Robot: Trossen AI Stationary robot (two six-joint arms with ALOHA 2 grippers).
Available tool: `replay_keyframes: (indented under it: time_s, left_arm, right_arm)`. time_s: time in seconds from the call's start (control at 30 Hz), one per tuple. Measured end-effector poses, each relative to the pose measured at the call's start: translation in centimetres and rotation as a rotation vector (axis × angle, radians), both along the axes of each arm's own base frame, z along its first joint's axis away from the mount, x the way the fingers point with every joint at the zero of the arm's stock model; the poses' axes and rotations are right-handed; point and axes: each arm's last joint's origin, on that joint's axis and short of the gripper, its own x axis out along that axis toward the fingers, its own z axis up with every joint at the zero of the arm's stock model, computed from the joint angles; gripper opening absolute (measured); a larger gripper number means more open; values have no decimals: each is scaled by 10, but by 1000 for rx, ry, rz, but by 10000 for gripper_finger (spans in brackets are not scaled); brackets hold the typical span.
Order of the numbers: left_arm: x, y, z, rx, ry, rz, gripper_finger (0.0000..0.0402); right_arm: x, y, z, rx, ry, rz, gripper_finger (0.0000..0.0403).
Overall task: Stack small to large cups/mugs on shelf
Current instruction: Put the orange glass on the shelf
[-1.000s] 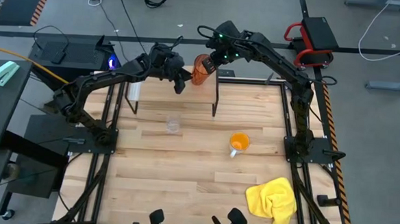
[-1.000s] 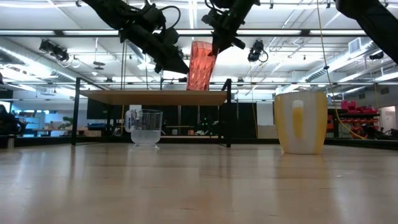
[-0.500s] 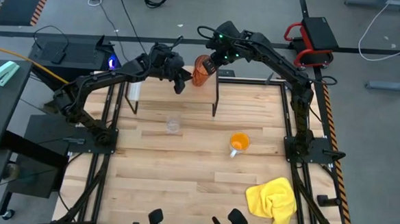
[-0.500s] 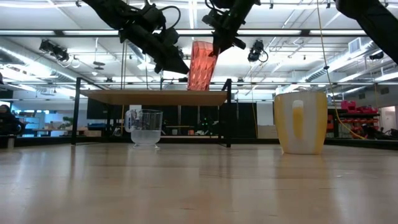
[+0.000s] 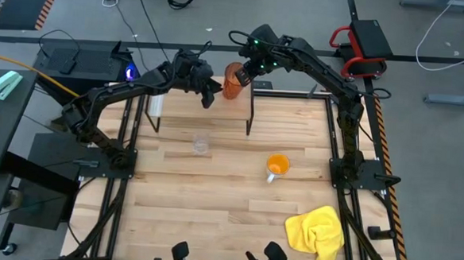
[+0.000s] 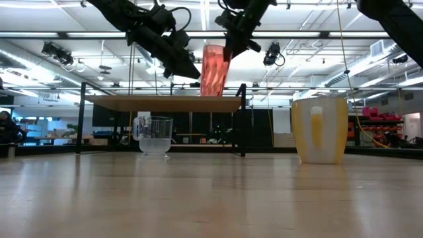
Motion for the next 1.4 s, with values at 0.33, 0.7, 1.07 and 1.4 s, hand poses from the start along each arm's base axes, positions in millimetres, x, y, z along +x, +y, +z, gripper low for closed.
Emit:
replay_keyframes:
  time_s: [0.33, 0.7, 1.07, 1.4]
  left_arm:
    - [0, 0, 0, 2, 1, -1, 95]
    - [-8, 10, 0, 12, 4, 29, 85]
    - [-14, 16, 0, 6, 11, 54, 86]
    - [-14, 16, 0, 7, 11, 54, 89]
  right_arm:
    - [2, -1, 2, -25, -12, 18, 69]
    - [2, -1, 2, -36, -6, 32, 69]
    - [2, -1, 2, -53, 2, 53, 69]
    - [3, -1, 4, -81, -10, 71, 70]
